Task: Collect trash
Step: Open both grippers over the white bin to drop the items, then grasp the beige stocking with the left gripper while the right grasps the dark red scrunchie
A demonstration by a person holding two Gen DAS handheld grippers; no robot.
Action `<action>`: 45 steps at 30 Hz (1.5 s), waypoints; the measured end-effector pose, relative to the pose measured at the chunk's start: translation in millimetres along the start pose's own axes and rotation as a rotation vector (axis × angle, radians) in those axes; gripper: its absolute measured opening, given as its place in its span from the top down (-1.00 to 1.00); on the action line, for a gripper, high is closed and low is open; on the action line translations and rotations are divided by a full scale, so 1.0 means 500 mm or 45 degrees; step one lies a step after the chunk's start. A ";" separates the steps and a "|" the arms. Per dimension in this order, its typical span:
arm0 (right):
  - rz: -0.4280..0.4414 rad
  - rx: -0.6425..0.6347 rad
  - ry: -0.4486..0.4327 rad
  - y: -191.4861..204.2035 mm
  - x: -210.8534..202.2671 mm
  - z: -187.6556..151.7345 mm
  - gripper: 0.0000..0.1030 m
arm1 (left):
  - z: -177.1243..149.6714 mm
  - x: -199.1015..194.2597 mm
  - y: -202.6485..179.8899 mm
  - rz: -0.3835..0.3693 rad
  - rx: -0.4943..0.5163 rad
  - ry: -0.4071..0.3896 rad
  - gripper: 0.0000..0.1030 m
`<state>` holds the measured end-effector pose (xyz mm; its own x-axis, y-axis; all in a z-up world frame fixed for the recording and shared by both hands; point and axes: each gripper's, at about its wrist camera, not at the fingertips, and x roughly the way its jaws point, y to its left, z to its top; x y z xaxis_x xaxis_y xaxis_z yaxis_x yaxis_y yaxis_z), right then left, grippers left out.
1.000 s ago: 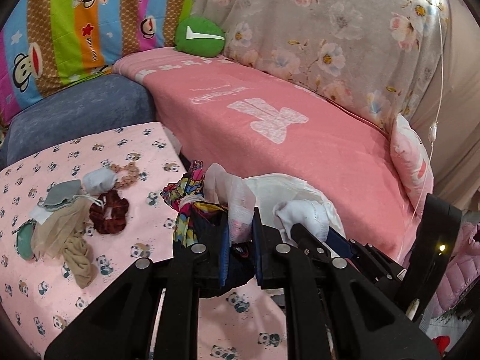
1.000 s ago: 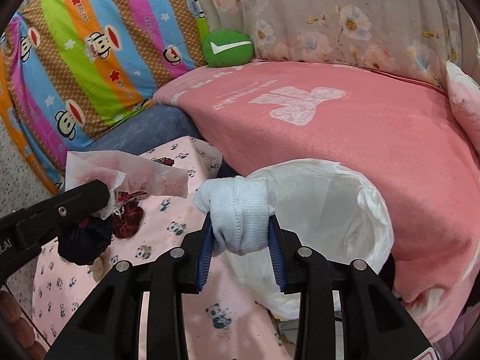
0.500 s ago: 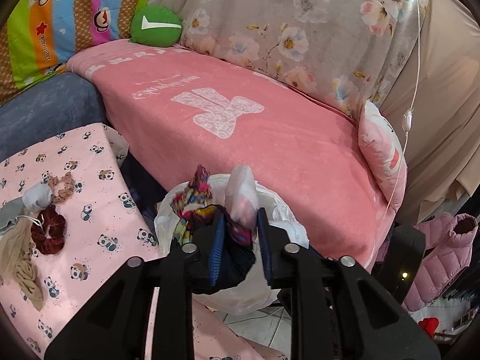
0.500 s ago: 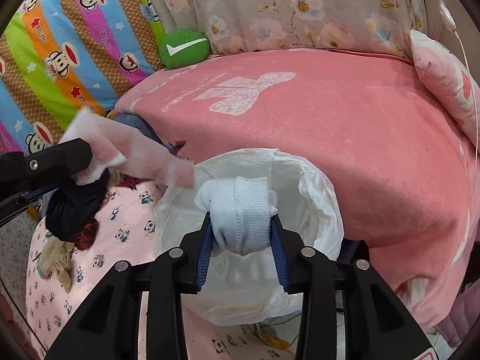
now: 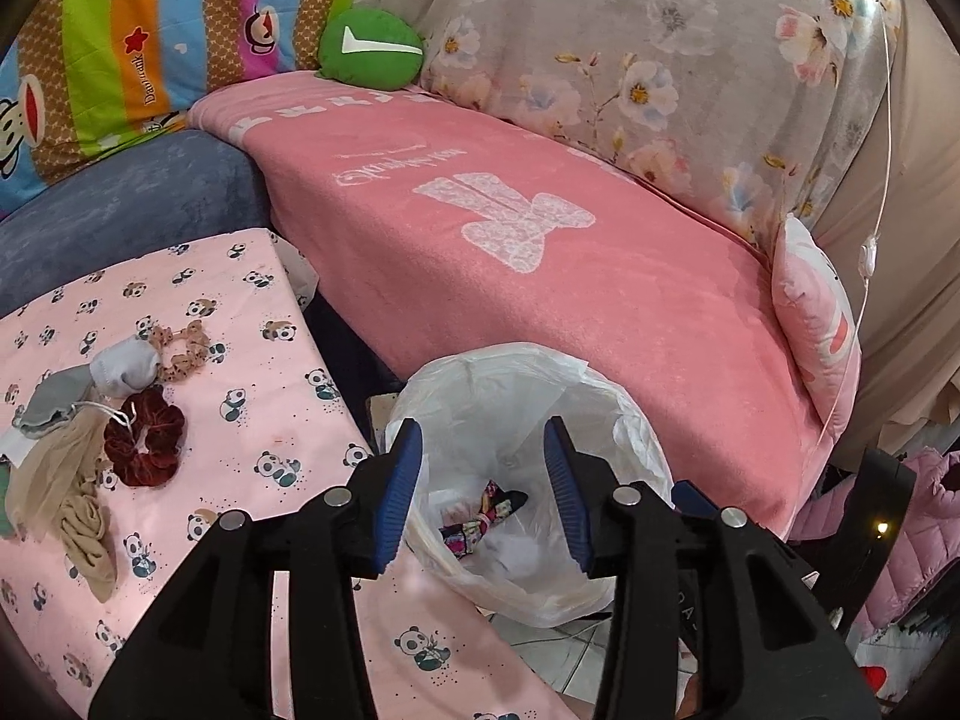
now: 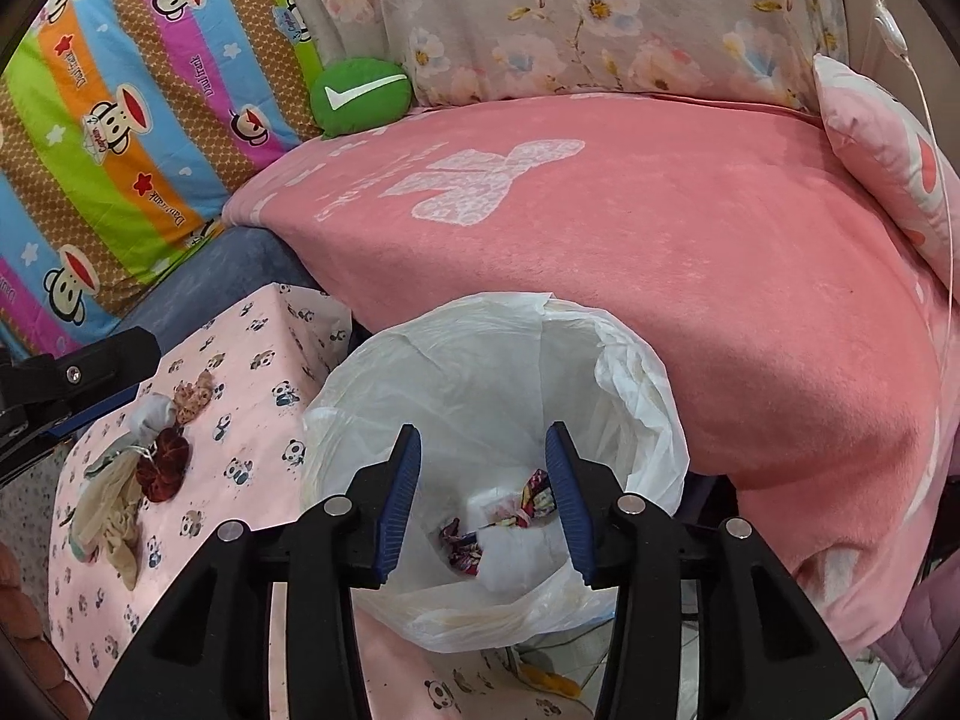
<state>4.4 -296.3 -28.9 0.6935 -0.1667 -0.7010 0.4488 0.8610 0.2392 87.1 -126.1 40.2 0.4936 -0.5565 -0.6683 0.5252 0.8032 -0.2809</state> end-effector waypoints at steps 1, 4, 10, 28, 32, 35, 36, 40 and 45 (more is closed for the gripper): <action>-0.003 -0.003 0.000 0.003 -0.001 0.000 0.17 | -0.002 -0.003 0.004 0.005 -0.003 -0.002 0.22; -0.004 -0.009 -0.001 0.010 -0.002 0.001 0.17 | -0.009 -0.007 0.015 0.016 -0.015 -0.006 0.22; 0.001 -0.035 0.001 0.031 -0.004 0.000 0.17 | -0.020 -0.013 0.042 0.041 -0.043 -0.004 0.22; 0.042 -0.127 0.022 0.113 -0.010 -0.020 0.15 | -0.056 -0.051 0.132 0.107 -0.161 -0.008 0.11; 0.060 -0.157 0.031 0.139 -0.012 -0.027 0.15 | -0.067 -0.063 0.158 0.133 -0.190 -0.013 0.04; 0.074 -0.181 0.040 0.161 -0.012 -0.035 0.15 | -0.075 -0.072 0.183 0.159 -0.225 -0.015 -0.05; 0.081 -0.189 0.044 0.169 -0.011 -0.038 0.13 | -0.079 -0.075 0.193 0.168 -0.237 -0.015 -0.07; 0.103 -0.226 0.053 0.204 -0.012 -0.050 0.05 | -0.094 -0.087 0.236 0.209 -0.294 -0.014 -0.16; 0.132 -0.277 0.069 0.252 -0.011 -0.064 0.05 | -0.112 -0.104 0.293 0.258 -0.368 -0.015 -0.25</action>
<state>39.1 -171.5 -16.7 0.6956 -0.0510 -0.7166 0.2404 0.9565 0.1654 99.6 32.5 -5.0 0.5767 -0.3809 -0.7227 0.1990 0.9235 -0.3279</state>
